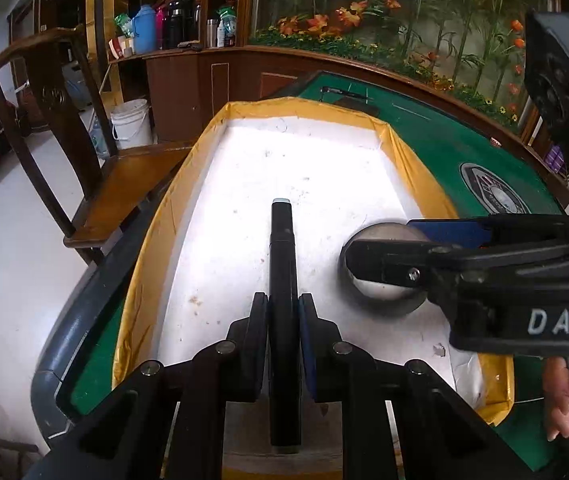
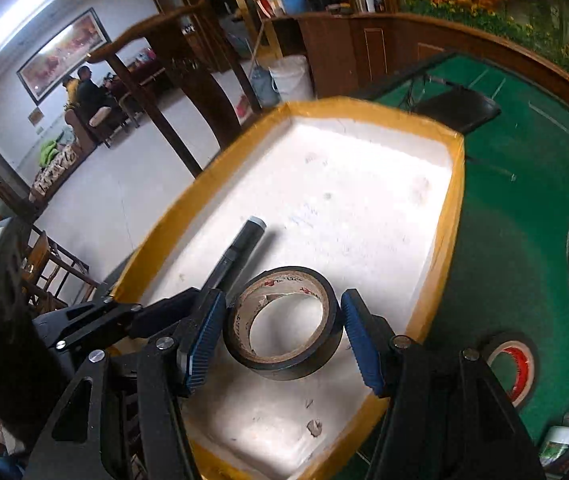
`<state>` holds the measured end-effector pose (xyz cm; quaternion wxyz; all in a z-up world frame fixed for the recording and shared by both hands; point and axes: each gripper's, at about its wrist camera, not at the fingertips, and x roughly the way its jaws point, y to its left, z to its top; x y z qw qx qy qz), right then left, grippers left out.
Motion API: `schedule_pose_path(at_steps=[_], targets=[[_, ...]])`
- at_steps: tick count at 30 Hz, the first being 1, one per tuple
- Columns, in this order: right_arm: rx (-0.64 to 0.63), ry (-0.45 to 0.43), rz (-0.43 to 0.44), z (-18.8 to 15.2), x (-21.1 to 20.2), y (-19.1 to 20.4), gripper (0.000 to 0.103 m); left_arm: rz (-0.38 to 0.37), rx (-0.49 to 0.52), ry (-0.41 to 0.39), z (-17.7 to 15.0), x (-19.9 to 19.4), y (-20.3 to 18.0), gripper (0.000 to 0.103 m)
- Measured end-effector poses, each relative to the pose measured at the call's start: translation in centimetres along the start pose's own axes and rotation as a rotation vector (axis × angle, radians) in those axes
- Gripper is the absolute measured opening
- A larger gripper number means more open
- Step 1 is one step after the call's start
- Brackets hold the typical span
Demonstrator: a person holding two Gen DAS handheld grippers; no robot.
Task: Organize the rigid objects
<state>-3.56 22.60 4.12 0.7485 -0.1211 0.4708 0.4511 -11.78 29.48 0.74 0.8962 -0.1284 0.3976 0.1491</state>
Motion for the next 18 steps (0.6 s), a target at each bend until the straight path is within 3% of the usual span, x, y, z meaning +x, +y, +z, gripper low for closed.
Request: schedule_pose_path(at_steps=[7,10,13,15,18], targets=[[-0.012,-0.005,-0.004,0.2,-0.4,0.0,0.063,0.006,-0.006,-0.021,-0.3,-0.6,0.5,0.016],[-0.032,-0.051,-0.051,0.6,-2.2,0.7,0.069,0.004,-0.011,-0.037,-0.4,-1.1,0.6,0.016],[-0.067,-0.175,-0.187,0.5,-6.4,1.5,0.078,-0.012,-0.018,-0.053,-0.4,-1.8,0.4,0.015],[-0.082,-0.292,-0.276,-0.3,-9.7,2.1,0.094,-0.015,-0.014,-0.071,-0.3,-2.3,0.1,0.016],[-0.001,-0.474,-0.318,-2.7,-14.2,0.8,0.099,-0.033,-0.001,-0.099,-0.2,-3.5,-0.8,0.016]])
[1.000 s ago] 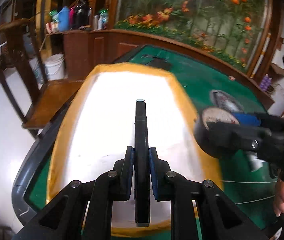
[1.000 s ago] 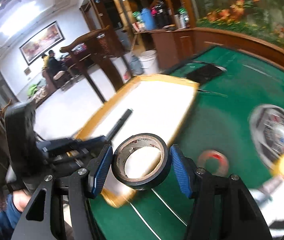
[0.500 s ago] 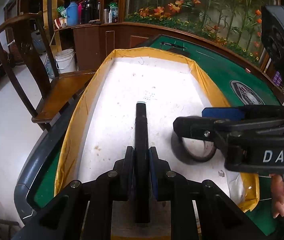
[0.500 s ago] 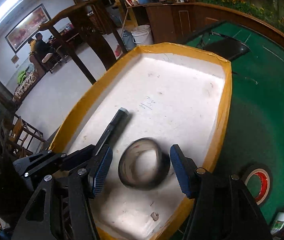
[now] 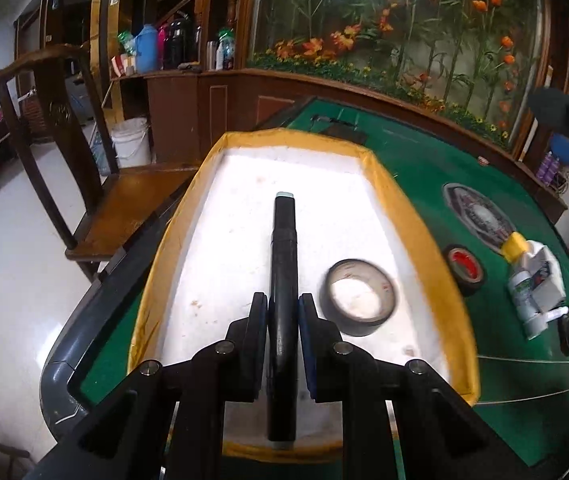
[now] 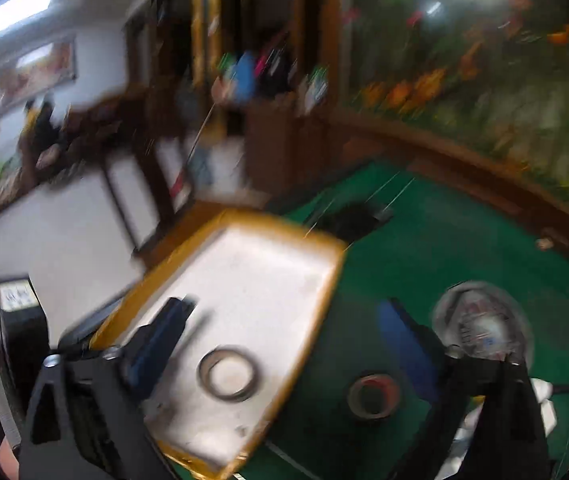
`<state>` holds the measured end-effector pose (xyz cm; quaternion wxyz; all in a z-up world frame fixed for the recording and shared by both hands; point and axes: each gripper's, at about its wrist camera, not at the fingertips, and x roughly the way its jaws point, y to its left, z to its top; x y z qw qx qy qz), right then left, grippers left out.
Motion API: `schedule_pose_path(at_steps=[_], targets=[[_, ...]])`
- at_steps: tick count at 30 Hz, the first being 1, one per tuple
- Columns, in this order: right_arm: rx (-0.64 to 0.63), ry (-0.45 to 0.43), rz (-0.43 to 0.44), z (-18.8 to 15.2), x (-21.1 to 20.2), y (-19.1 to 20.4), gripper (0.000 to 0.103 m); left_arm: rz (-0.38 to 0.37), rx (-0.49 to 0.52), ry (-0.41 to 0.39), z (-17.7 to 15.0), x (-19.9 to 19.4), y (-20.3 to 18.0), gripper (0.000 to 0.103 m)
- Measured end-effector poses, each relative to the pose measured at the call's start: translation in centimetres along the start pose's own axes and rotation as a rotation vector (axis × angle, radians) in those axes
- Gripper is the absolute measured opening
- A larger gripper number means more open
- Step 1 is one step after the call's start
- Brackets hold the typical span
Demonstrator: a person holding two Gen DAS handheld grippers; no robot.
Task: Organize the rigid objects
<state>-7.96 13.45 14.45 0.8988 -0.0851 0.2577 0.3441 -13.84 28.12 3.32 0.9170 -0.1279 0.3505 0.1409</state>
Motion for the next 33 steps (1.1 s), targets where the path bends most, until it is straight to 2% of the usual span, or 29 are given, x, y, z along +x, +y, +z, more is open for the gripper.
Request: schedule_pose_path(at_steps=[2,4,5,7,10,14,15,17,18,19,21,24,25,28,31,33], targets=[[0.153,-0.009,-0.023,-1.1,-1.2,-3.0,0.099,-0.011,0.012,-0.013,0.1,-0.5,-0.6,0.016],[0.254,0.041,-0.005,-2.1,-0.9,-5.3,0.099,-0.019,0.032,-0.022,0.2,-1.0,-1.6,0.016],[0.269,0.074,0.008,-2.8,-0.5,-6.3,0.096,-0.024,0.042,-0.024,0.2,-1.2,-2.1,0.016],[0.254,0.083,0.006,-3.8,-0.5,-7.2,0.093,-0.029,0.065,-0.026,0.0,-1.6,-3.0,0.016],[0.273,0.027,0.095,-5.6,-1.6,-9.5,0.093,-0.04,0.097,-0.019,-0.1,-1.6,-4.2,0.016],[0.274,0.056,0.042,-6.4,-2.3,-12.1,0.093,-0.024,0.113,0.005,-0.2,-1.0,-5.2,0.017],[0.263,0.049,0.032,-6.4,-2.7,-12.4,0.093,-0.022,0.11,0.012,-0.2,-0.9,-5.3,0.022],[0.234,0.025,-0.002,-6.6,-3.8,-13.4,0.093,-0.021,0.109,0.018,-0.2,-0.9,-5.5,0.039],[0.217,0.017,-0.002,-6.7,-4.3,-13.8,0.093,-0.023,0.112,0.013,-0.1,-1.1,-5.7,0.051],[0.198,0.009,0.001,-7.0,-4.8,-14.5,0.093,-0.023,0.119,0.005,-0.1,-1.3,-6.1,0.058],[0.184,-0.016,-0.023,-7.6,-5.7,-16.1,0.092,-0.037,0.14,-0.004,0.2,-1.7,-7.1,0.063],[0.229,-0.03,-0.049,-8.7,-6.6,-19.8,0.092,-0.088,0.159,0.008,0.9,-1.7,-8.8,0.083],[0.263,-0.024,-0.055,-9.2,-7.0,-21.5,0.092,-0.108,0.17,0.016,1.2,-1.6,-9.7,0.086],[0.336,-0.027,-0.098,-10.9,-8.6,-25.1,0.092,-0.191,0.222,0.057,2.1,-0.1,-13.1,0.088],[0.383,-0.037,-0.137,-12.7,-10.4,-27.9,0.092,-0.148,0.297,0.117,2.9,2.6,-16.6,0.088],[0.397,-0.053,-0.158,-13.5,-11.4,-28.9,0.092,-0.117,0.311,0.14,3.4,4.2,-17.7,0.088]])
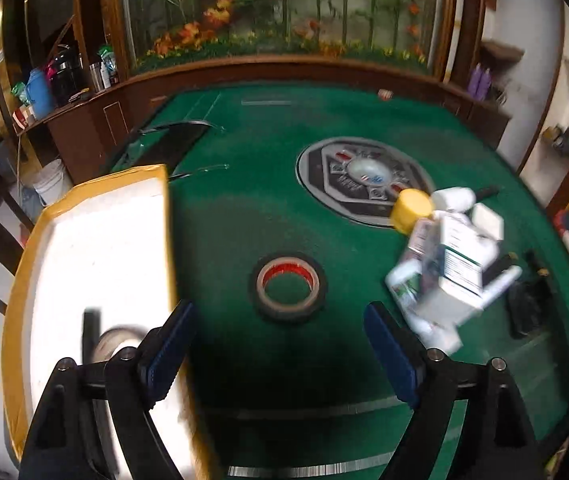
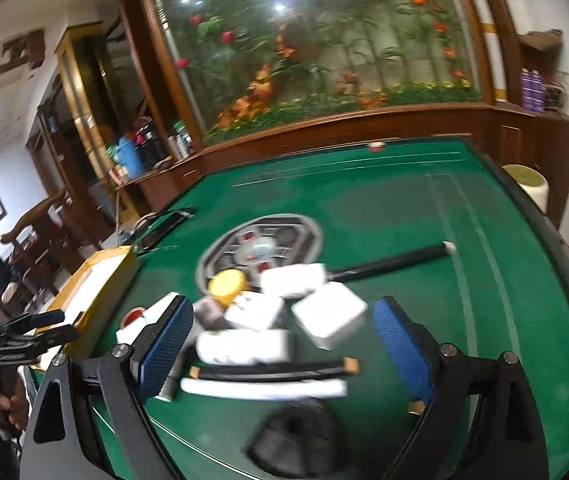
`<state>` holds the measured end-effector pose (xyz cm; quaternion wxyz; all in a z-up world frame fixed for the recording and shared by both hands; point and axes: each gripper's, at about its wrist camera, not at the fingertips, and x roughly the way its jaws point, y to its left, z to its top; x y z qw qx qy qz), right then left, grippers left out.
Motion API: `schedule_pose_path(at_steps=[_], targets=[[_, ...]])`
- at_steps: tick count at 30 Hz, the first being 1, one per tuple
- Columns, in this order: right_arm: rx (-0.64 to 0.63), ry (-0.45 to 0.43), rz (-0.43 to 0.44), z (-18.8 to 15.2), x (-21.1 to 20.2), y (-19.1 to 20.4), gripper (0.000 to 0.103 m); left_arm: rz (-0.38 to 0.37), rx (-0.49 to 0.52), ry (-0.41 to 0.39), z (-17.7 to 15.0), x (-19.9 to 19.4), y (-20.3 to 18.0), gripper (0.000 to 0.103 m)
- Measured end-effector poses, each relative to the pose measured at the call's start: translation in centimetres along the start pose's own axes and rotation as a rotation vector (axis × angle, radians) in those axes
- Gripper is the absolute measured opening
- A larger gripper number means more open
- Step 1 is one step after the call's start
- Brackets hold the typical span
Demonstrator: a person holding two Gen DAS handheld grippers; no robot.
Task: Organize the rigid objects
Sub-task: 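Grasp the red-and-black tape with the left tool while the right tool grasps the black funnel part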
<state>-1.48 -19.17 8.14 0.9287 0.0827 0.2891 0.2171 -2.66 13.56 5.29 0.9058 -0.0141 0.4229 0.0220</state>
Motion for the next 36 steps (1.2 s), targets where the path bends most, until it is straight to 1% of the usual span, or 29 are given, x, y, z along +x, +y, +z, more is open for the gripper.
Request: schedule_pose_path(at_steps=[1,3,5,7,9,10,12,14,15,17,18,19,21,24,26,29,30,31,33,36], targets=[[0.01,-0.007,-0.006,-0.3,-0.4,-0.7,0.092,0.004,-0.006,0.02,0.4,1.0,-0.1,0.088],[0.027,-0.016,0.009,-0.5,-0.7,-1.6,0.092,-0.002,-0.026,0.053,1.0,2.5,0.1,0.088],[0.046,-0.026,0.017,-0.7,-0.9,-1.9,0.092,0.001,-0.05,0.066,1.3,3.4,0.4,0.088],[0.06,-0.011,0.045,-0.7,-0.6,-2.2,0.092,-0.007,-0.057,0.092,1.5,4.5,0.3,0.088],[0.073,0.001,0.056,-0.7,-0.4,-2.5,0.092,0.022,-0.074,0.118,1.7,5.6,0.5,0.088],[0.074,0.003,0.059,-0.7,-0.4,-2.5,0.092,0.022,-0.074,0.124,1.7,6.1,0.3,0.088],[0.076,-0.001,0.059,-0.8,-0.5,-2.6,0.092,0.06,-0.051,0.114,1.7,6.4,-0.5,0.088],[0.073,0.009,0.061,-0.9,-0.4,-2.5,0.092,0.057,-0.035,0.1,1.3,6.5,-1.3,0.087],[0.07,0.021,0.062,-0.9,-0.2,-2.3,0.092,0.074,-0.021,0.089,1.1,6.4,-1.5,0.084],[0.048,0.052,0.063,-1.1,0.3,-1.9,0.092,0.12,0.023,0.071,0.4,6.2,-2.1,0.072],[0.033,0.064,0.061,-1.3,0.5,-1.6,0.092,0.106,0.026,0.064,0.1,5.9,-2.2,0.067],[0.009,0.077,0.051,-1.5,0.6,-1.2,0.092,0.077,0.008,0.063,-0.2,5.6,-2.2,0.067],[-0.037,0.103,0.04,-2.0,0.9,-0.3,0.092,0.05,0.008,0.064,-0.8,4.9,-2.6,0.067],[-0.075,0.157,0.073,-3.2,1.0,0.8,0.092,0.03,0.048,0.054,-2.3,3.6,-3.8,0.067],[-0.094,0.188,0.081,-4.0,0.9,1.4,0.092,0.004,0.046,0.051,-3.1,2.9,-4.2,0.067],[-0.137,0.223,0.065,-5.2,0.7,2.2,0.092,-0.031,0.046,0.054,-3.4,2.3,-4.8,0.067],[-0.151,0.231,0.048,-5.5,0.7,2.4,0.092,-0.061,0.033,0.065,-3.4,2.2,-4.8,0.067],[-0.162,0.239,0.031,-5.8,0.7,2.6,0.092,-0.068,0.031,0.066,-3.5,2.1,-4.9,0.067],[-0.168,0.262,0.02,-6.2,0.7,2.7,0.092,-0.057,0.049,0.067,-3.6,2.2,-5.3,0.067],[-0.172,0.285,-0.011,-6.3,1.0,2.7,0.092,-0.067,0.044,0.07,-3.7,2.2,-5.3,0.067]])
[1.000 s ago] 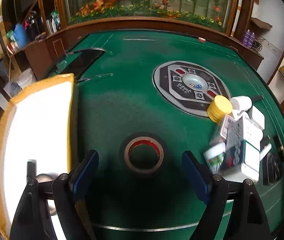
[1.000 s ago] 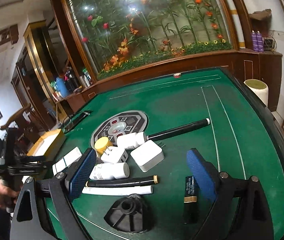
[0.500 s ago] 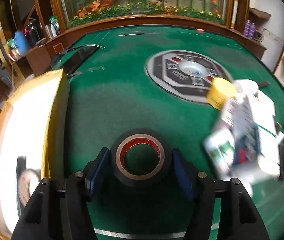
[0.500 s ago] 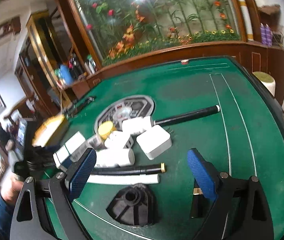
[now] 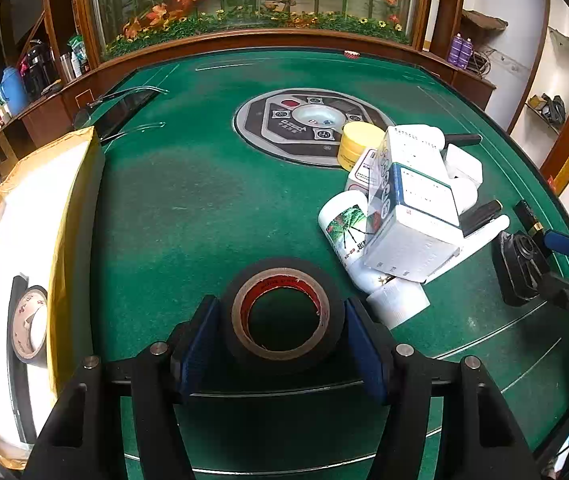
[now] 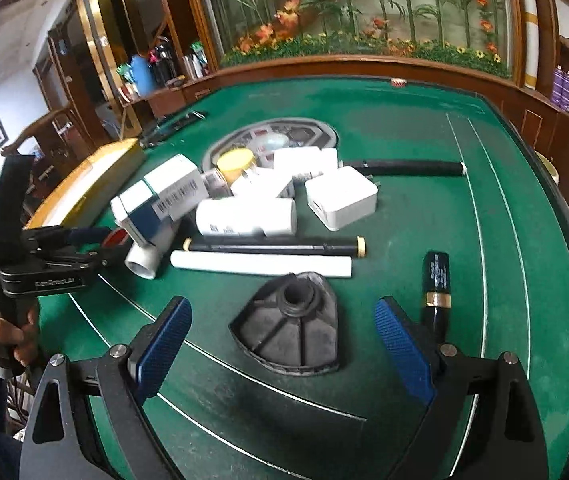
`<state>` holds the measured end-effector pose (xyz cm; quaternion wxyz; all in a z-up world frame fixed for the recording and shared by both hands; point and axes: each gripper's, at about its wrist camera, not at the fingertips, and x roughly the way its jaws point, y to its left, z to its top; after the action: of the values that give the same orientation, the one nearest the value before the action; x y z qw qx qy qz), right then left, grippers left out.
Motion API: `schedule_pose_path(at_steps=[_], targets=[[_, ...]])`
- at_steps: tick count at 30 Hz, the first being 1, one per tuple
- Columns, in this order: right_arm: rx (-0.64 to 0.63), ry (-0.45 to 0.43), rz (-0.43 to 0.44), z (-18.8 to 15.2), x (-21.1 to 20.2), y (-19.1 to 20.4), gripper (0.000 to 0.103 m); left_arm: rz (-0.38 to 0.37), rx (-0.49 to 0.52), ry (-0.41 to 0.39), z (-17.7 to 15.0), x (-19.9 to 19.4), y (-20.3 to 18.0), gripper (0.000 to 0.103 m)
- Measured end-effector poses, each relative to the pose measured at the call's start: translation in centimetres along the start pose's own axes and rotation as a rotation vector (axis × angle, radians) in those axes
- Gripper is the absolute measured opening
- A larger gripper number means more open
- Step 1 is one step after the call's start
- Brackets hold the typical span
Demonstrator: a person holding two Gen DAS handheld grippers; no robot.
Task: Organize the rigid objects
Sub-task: 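Grasp the red-and-black tape with the left tool while the right tool grasps the black funnel part, then carry the red tape with the left tool while the right tool carries the funnel part to the tray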
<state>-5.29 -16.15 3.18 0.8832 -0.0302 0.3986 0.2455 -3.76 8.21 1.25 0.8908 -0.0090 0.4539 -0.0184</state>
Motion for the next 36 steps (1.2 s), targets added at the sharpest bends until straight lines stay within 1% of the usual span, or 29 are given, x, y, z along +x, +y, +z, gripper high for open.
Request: schedule_pose_path(at_steps=[1,3,7,9,10,11,12,13,17,20,24,30,36], targets=[[-0.003,0.01,-0.008,0.0,0.1,0.1,0.092,-0.016,-0.01,0.018,0.0,0.4,0.1,0.066],[-0.011,0.029,-0.014,0.0,0.5,0.3,0.092,-0.028,-0.02,0.02,-0.1,0.5,0.3,0.066],[-0.038,0.078,-0.038,-0.1,1.3,0.9,0.092,-0.017,-0.01,0.02,-0.2,0.5,0.0,0.066],[-0.035,0.101,-0.022,-0.1,1.8,1.0,0.092,-0.018,-0.009,0.02,-0.3,0.5,0.1,0.066],[-0.018,0.112,-0.017,-0.1,2.0,0.8,0.09,-0.02,-0.011,0.02,-0.3,0.5,0.2,0.066],[-0.004,0.125,-0.009,-0.2,2.2,0.6,0.076,-0.023,-0.012,0.018,-0.3,0.5,0.2,0.066],[0.002,0.124,-0.016,-0.2,2.2,0.5,0.069,-0.027,-0.016,0.017,-0.3,0.4,0.3,0.066],[0.005,0.123,-0.024,-0.3,2.2,0.4,0.065,-0.033,-0.021,0.014,-0.3,0.4,0.4,0.066],[0.038,0.111,-0.005,-0.4,2.0,0.0,0.065,-0.04,-0.057,-0.013,-0.4,-0.2,1.1,0.066],[0.053,0.089,0.012,-0.5,1.5,-0.1,0.065,-0.027,-0.05,-0.04,-0.4,-0.8,1.1,0.066],[0.044,0.05,0.003,-0.5,0.6,0.2,0.065,-0.012,-0.037,-0.061,-0.3,-1.4,0.8,0.066],[0.082,0.031,0.018,0.2,-0.2,0.0,0.065,-0.03,-0.058,-0.081,-0.2,-2.4,1.4,0.066],[0.083,-0.001,0.001,1.3,-1.8,0.7,0.065,-0.046,-0.08,-0.13,0.0,-4.3,2.4,0.066]])
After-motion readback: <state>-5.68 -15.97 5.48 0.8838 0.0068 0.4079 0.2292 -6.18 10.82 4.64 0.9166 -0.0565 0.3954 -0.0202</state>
